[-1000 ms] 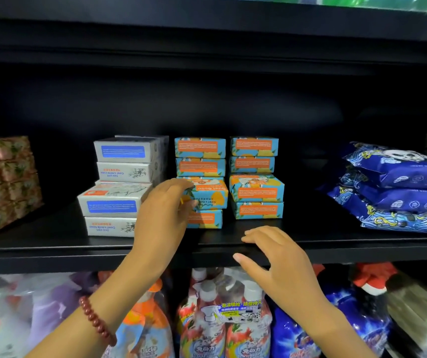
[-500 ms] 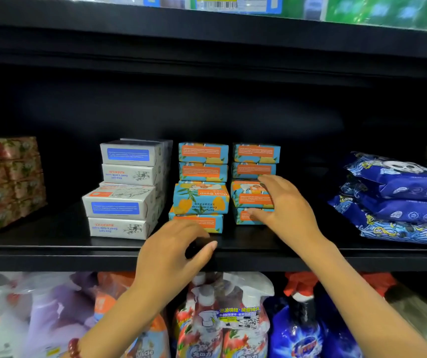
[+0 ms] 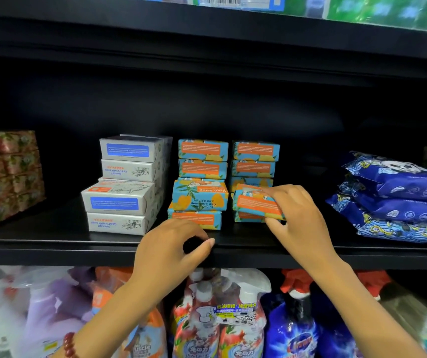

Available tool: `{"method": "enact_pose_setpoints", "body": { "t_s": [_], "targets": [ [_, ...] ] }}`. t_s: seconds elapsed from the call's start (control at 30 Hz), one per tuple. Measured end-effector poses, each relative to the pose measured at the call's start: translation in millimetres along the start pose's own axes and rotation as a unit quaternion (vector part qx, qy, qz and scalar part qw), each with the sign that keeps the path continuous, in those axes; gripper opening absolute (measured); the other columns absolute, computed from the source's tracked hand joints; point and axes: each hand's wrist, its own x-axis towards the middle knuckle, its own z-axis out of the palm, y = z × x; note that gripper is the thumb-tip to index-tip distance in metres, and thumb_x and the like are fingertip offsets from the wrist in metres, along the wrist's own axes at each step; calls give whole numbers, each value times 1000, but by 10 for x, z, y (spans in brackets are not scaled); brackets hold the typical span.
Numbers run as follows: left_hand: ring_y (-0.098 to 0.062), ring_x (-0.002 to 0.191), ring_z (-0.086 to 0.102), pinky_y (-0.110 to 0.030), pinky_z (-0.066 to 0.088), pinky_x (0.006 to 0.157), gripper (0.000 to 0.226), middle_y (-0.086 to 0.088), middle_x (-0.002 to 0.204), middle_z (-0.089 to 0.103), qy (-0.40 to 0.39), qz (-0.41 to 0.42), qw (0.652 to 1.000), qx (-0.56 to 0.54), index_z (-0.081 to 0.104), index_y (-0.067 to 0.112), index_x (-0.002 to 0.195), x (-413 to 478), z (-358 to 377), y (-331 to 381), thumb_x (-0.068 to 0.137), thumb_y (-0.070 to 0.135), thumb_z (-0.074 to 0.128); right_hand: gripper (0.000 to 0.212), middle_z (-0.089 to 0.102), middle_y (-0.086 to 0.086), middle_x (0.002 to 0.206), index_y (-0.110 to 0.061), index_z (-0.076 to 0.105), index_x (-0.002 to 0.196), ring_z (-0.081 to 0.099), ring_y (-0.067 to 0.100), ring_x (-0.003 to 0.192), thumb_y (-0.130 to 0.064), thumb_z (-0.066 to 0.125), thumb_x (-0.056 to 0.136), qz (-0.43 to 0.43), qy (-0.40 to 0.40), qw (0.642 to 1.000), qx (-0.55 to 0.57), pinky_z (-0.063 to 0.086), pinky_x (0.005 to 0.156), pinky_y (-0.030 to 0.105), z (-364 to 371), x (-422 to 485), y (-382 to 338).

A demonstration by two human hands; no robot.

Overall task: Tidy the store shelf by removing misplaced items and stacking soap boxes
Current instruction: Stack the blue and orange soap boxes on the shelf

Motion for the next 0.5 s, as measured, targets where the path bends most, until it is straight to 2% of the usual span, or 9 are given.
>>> {"method": "enact_pose_setpoints", "body": {
  "t_s": [0.07, 0.13, 0.23, 0.3, 0.33, 0.4, 0.47, 0.5],
  "targets": [
    [4, 82, 59, -15, 46, 64, 33, 23, 82, 67, 13, -30, 998, -51, 70, 35, 81, 6, -22, 32, 75, 61, 50, 44, 58, 3, 108, -9, 59, 115, 53, 18, 103, -13, 77, 75, 17, 21, 997, 72, 42, 74, 16, -84, -74, -49],
    [5, 85, 63, -18, 50, 73, 32, 22, 86, 69, 31, -69, 980, -183, 70, 34, 84, 42, -62, 112, 72, 59, 55, 40, 58, 3, 107, -8, 59, 113, 54, 15, 101, -18, 75, 78, 9, 65, 992, 112, 43, 78, 15, -159, -150, -162],
    [-5, 73, 67, -20, 54, 70, 38, 7, 78, 73, 16, -147, 909, -390, 75, 23, 77, 154, -165, 294, 66, 57, 62, 32, 60, 6, 106, -4, 60, 110, 54, 16, 104, -17, 67, 81, -70, 137, 983, 99, 41, 90, 14, -233, -242, -340],
    [-15, 60, 65, -22, 54, 59, 49, -8, 67, 69, -39, -200, 855, -476, 73, 11, 73, 199, -246, 384, 63, 59, 66, 29, 60, 10, 108, -3, 57, 109, 55, 22, 107, -5, 65, 81, -149, 167, 972, 68, 44, 96, 25, -251, -264, -416],
    [-16, 56, 62, -22, 52, 55, 56, -12, 65, 67, -66, -208, 845, -488, 71, 6, 73, 202, -271, 407, 62, 61, 65, 26, 58, 10, 109, -4, 55, 108, 56, 24, 107, -2, 63, 83, -184, 179, 965, 47, 46, 97, 31, -245, -269, -452],
    [-18, 58, 58, -22, 48, 53, 66, -14, 68, 67, -93, -198, 853, -474, 68, -2, 77, 173, -278, 429, 59, 61, 65, 13, 53, 10, 109, -5, 52, 105, 55, 27, 104, -6, 55, 92, -232, 194, 953, 8, 48, 94, 37, -216, -290, -514],
    [-22, 68, 62, -26, 50, 59, 61, -15, 80, 71, -93, -207, 846, -482, 71, 0, 85, 131, -251, 429, 58, 54, 71, 7, 49, 9, 108, -7, 49, 103, 53, 27, 102, -9, 48, 96, -241, 182, 953, 1, 49, 89, 36, -176, -322, -541],
    [-23, 73, 66, -30, 54, 64, 55, -14, 85, 73, -91, -215, 838, -494, 72, 1, 88, 112, -242, 430, 59, 48, 75, 10, 48, 7, 109, -8, 49, 104, 51, 25, 103, -10, 50, 95, -239, 164, 957, 3, 48, 88, 35, -158, -335, -531]
  ]
}}
